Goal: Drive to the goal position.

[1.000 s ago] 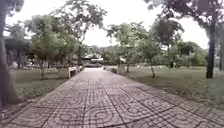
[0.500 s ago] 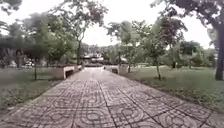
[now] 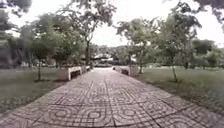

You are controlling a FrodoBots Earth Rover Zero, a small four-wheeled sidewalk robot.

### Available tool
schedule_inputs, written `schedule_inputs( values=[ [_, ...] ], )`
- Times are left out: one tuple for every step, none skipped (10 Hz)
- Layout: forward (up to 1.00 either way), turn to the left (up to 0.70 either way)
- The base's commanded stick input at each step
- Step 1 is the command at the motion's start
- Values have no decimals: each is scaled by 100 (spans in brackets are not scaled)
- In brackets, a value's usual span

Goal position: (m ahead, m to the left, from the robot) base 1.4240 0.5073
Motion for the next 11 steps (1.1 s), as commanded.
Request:
schedule_inputs(
  values=[
    [0, 0],
    [0, 0],
    [0, 0],
    [0, 0],
    [0, 0],
    [0, 0],
    [0, 0],
    [0, 0],
    [0, 25],
    [0, 45],
    [0, 45]
  ],
)
